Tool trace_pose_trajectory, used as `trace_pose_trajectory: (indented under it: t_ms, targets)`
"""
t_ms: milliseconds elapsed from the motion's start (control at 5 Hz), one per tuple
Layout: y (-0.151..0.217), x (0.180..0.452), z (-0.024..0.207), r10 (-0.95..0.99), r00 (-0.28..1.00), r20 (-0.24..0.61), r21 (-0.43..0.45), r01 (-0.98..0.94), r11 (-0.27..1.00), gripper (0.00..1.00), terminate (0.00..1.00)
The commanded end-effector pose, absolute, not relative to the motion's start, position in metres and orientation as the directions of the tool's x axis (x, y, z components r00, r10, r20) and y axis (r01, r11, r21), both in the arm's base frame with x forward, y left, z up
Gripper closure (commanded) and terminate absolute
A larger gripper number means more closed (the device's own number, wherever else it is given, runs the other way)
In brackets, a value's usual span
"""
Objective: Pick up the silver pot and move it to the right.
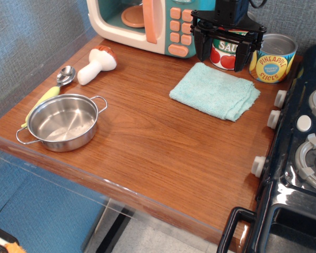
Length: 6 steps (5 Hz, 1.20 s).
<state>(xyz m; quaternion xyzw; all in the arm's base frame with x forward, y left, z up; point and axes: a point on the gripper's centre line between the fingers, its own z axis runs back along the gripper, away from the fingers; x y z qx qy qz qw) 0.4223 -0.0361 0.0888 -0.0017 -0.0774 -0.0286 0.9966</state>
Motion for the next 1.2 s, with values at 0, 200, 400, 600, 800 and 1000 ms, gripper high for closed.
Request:
trace_pose_trajectory:
  t_ms: [0,200,400,600,800,1000]
  targets:
    - [-0.036,0.422,0.089,-0.057,0.986,0.154,0.001,0.057,0.998,0.0,0.0]
    - [-0.022,0.401,0.089,-0.054,0.987,0.148,0.01,0.053,0.999,0.0,0.0]
    - [-0.01,0.379,0.092,-0.064,0.986,0.152,0.021,0.062,0.998,0.0,0.0]
    - [0.01,0.354,0.092,-0.107,0.983,0.149,0.075,0.097,0.992,0.0,0.0]
    - [0.04,0.318,0.085,-0.148,0.976,0.161,0.121,0.129,0.984,0.0,0.0]
    - [0.073,0.287,0.074,-0.131,0.981,0.146,0.105,0.116,0.988,0.0,0.0]
